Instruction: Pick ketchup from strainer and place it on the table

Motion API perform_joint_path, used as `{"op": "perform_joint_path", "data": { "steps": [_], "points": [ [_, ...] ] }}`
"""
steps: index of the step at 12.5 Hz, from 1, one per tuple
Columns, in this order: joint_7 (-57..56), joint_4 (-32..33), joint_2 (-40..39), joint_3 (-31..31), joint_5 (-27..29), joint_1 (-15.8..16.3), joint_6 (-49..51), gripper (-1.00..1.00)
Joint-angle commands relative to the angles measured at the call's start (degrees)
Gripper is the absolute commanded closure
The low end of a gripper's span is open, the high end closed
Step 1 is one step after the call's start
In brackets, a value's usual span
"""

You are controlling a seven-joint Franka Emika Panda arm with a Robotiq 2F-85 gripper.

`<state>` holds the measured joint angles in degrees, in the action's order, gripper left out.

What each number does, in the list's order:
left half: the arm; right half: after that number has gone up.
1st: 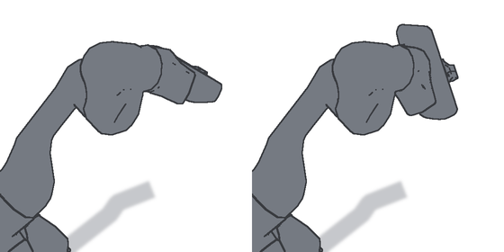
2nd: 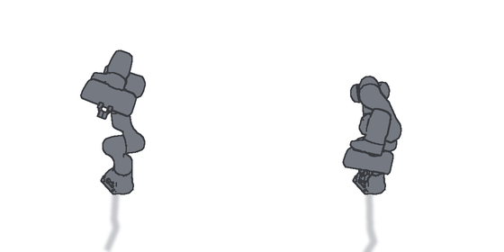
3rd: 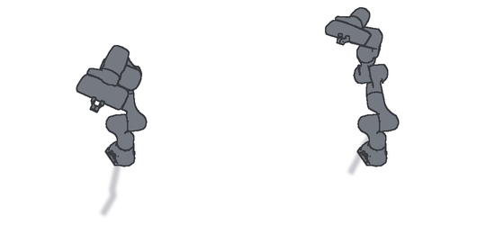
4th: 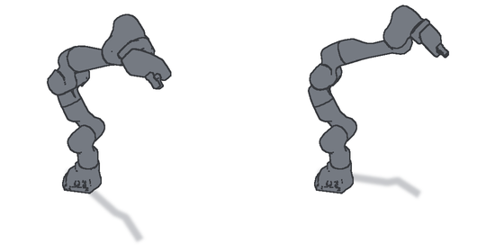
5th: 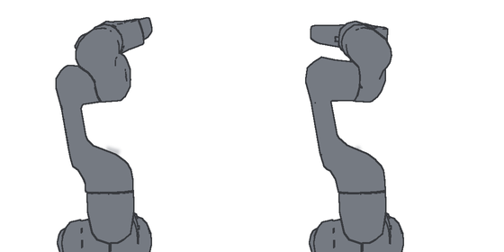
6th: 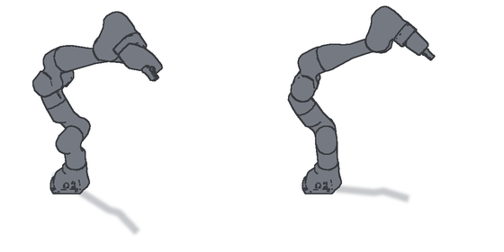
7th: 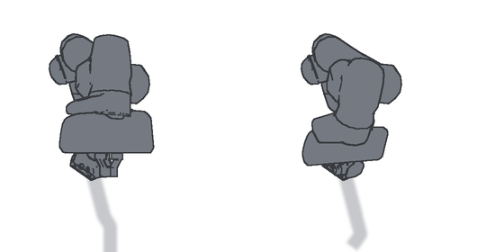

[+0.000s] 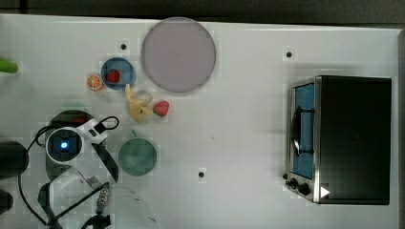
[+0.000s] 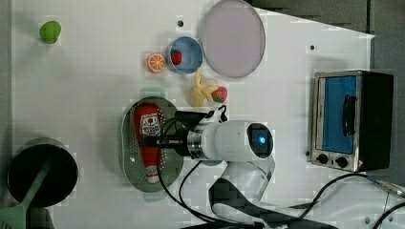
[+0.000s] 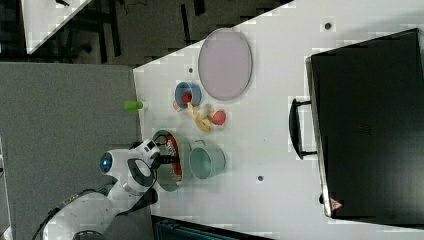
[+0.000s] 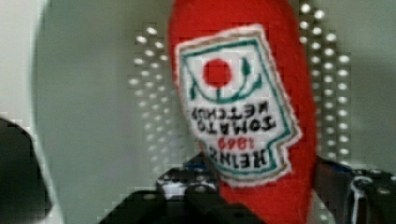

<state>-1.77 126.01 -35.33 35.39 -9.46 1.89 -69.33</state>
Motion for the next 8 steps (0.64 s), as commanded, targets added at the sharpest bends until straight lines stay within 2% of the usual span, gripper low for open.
{"op": "perform_joint_path", "data": {
  "steps": [1, 3, 6, 8],
  "points": [
    [2.4, -0.4, 0.7, 0.4, 0.0, 2.0, -2.6, -0.17],
    [2.5, -0.3, 3.4, 1.0, 0.1, 1.6, -1.2, -0.17],
    [2.6, -0.6, 11.7, 1.4, 0.9, 0.5, 7.0, -0.17],
    [2.6, -1.8, 18.2, 1.5, 5.3, -0.8, 15.5, -0.17]
  ]
}}
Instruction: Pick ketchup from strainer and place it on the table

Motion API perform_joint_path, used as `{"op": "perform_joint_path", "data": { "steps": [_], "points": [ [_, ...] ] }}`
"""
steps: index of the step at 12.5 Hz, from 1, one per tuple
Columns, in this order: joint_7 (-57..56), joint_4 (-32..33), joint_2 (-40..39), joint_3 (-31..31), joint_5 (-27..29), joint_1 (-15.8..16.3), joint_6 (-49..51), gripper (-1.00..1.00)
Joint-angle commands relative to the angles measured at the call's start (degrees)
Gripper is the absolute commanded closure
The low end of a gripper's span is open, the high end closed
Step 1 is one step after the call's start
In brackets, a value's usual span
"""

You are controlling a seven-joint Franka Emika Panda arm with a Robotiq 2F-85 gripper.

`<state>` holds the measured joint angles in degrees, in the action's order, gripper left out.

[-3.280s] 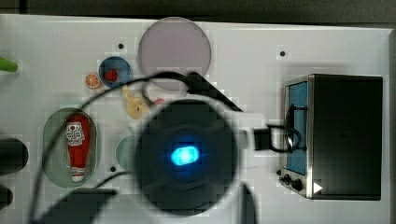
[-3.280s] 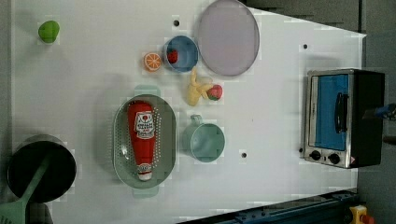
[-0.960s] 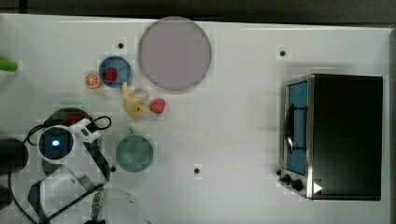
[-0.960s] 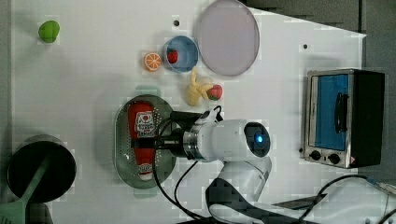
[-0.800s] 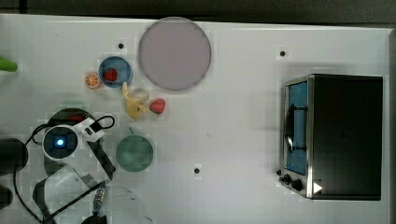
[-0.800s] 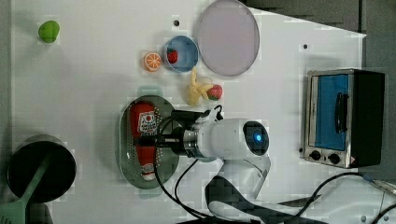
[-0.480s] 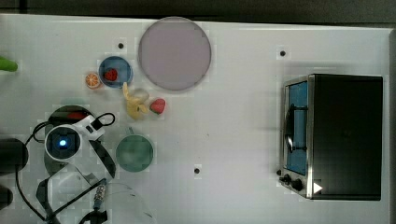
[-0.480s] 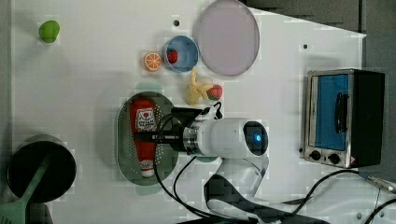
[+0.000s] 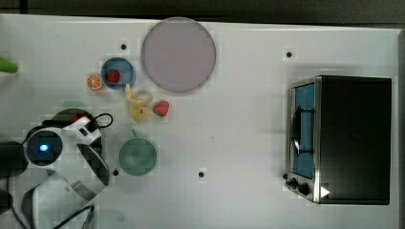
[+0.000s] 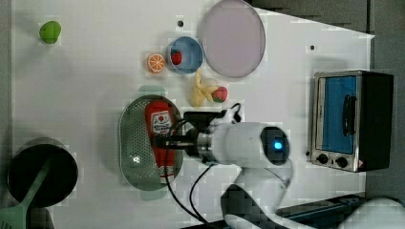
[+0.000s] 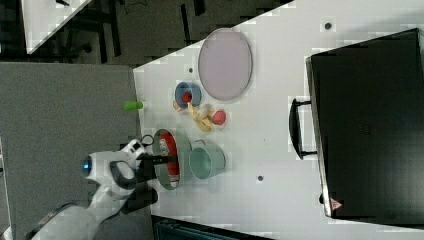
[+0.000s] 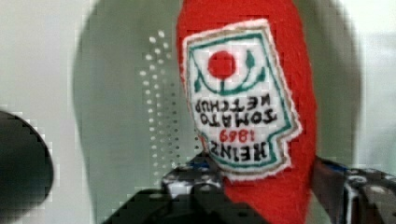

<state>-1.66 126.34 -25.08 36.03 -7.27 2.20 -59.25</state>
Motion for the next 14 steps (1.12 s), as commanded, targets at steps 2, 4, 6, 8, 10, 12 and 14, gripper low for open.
{"op": "perform_joint_path", "data": {
  "steps": [2, 4, 6, 8, 10, 12, 14],
  "points": [
    [2.4, -5.0, 12.9, 0.6, 9.3, -2.9, 14.7, -0.17],
    [1.4, -8.4, 16.0, -1.0, 11.5, -5.0, 22.9, -0.17],
    [-1.5, -11.1, 17.5, -3.9, 11.5, -6.8, 27.2, -0.17],
    [-6.2, -12.1, 18.0, -8.2, 11.5, -8.4, 27.7, -0.17],
    [-11.7, -11.9, 18.0, -12.8, 11.2, -9.6, 27.7, -0.17],
    [-14.4, -11.7, 17.9, -18.1, 11.2, -10.0, 27.7, -0.17],
    [-14.5, -11.2, 17.9, -23.3, 11.2, -10.1, 27.7, -0.17]
  ]
}}
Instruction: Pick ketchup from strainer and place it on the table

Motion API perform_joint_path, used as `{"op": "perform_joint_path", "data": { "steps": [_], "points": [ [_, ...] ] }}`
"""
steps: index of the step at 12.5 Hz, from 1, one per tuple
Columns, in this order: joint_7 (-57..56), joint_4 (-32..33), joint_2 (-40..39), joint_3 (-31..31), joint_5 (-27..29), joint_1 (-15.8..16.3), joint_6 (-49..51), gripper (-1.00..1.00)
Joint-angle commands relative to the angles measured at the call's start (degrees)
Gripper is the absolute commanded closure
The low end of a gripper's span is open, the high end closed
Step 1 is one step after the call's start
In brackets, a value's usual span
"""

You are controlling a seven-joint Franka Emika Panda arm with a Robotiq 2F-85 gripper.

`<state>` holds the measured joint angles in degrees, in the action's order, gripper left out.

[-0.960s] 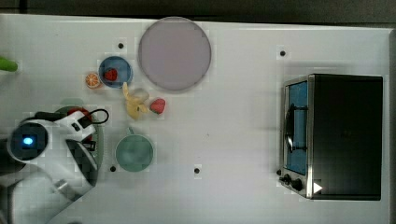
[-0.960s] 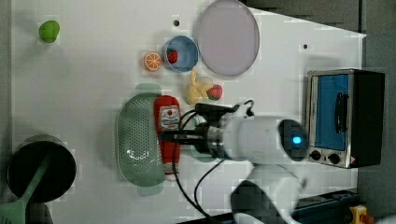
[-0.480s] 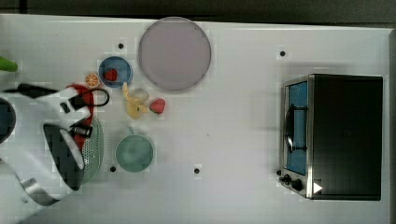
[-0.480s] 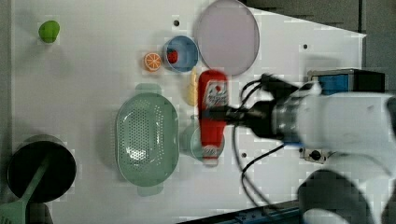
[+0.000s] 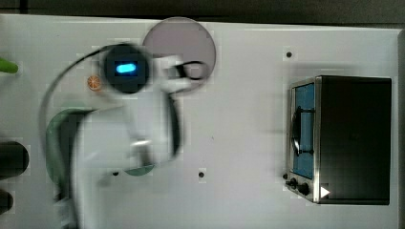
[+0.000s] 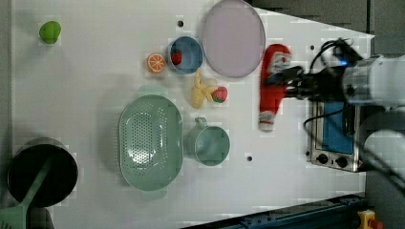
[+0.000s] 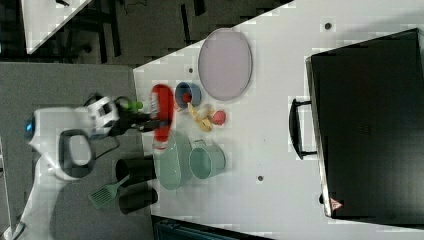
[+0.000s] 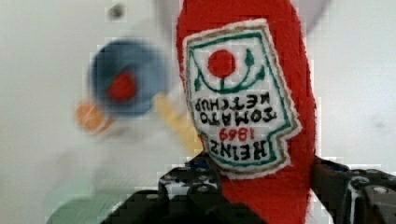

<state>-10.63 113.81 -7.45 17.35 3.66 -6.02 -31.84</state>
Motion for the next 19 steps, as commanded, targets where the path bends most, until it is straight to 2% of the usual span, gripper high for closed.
{"op": "perform_joint_path", "data": {
  "steps": [1, 6, 11, 12, 15, 16, 19],
  "points": [
    [-5.7, 2.2, 0.3, -6.9, 0.2, -1.9, 0.4, -0.17],
    [-9.4, 11.6, 0.2, -12.9, 0.2, -2.0, -2.6, -0.17],
    [-9.4, 20.5, -3.5, -13.2, -0.7, -1.9, -18.3, -0.17],
    [-9.4, 20.9, -5.2, -13.2, -1.7, -1.9, -20.5, -0.23],
    [-9.4, 20.9, -10.6, -13.2, -2.9, -1.9, -25.6, -0.85],
    [-9.4, 20.7, -11.2, -13.2, -2.9, -1.9, -27.0, -0.99],
    [-9.1, 18.9, -7.4, -12.9, -2.9, -1.9, -26.3, -1.0]
  ]
}}
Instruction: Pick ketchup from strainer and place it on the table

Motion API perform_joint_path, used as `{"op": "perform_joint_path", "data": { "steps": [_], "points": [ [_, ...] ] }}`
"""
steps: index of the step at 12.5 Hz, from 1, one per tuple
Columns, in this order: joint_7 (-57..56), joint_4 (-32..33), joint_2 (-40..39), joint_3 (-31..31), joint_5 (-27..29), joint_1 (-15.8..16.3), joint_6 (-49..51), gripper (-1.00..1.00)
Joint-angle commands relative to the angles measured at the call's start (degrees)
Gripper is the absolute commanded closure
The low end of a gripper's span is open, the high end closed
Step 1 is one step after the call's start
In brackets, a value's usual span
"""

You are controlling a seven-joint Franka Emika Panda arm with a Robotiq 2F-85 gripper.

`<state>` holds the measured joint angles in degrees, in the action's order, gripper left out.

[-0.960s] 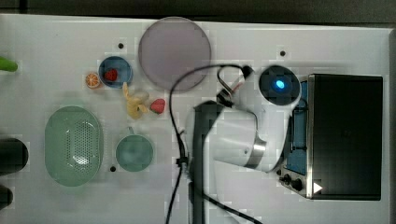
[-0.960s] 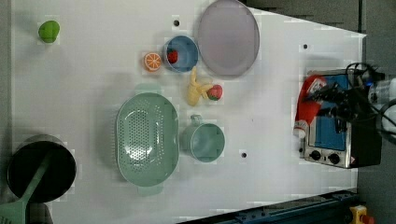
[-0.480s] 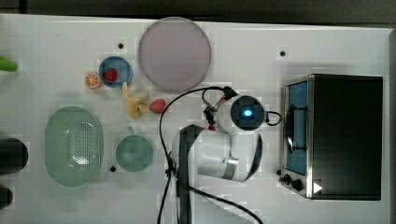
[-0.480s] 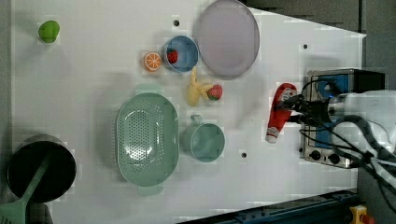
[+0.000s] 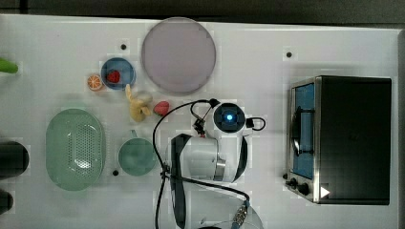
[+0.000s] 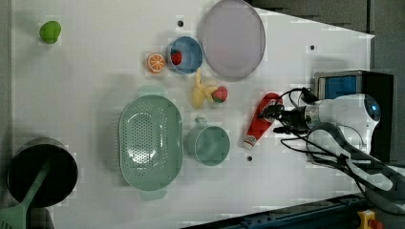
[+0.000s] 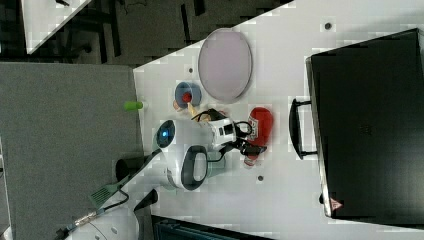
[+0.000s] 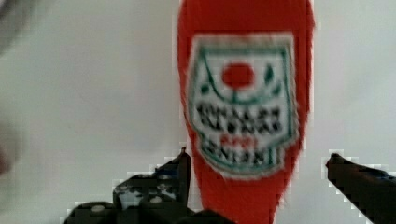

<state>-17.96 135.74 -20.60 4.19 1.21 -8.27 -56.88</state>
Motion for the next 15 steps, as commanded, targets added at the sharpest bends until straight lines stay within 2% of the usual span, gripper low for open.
{"op": "perform_joint_path", "data": {
  "steps": [1, 4, 7, 11, 13, 15],
  "points": [
    [-1.8, -4.1, 8.3, 0.3, -0.4, 0.4, 0.8, -1.0],
    [-0.5, -9.6, 15.9, 0.2, -0.4, 0.4, 12.5, -1.0],
    [9.6, -18.2, 21.0, 0.1, -0.4, 0.4, 25.7, -1.0],
    [17.1, -31.6, 22.9, 0.5, -0.5, 0.4, 47.4, -1.0],
    [17.1, -37.0, 22.9, 0.5, -0.8, 0.4, 52.4, -1.0],
    [17.1, -39.3, 22.9, 0.4, -0.9, 0.4, 56.0, -1.0]
  ]
}}
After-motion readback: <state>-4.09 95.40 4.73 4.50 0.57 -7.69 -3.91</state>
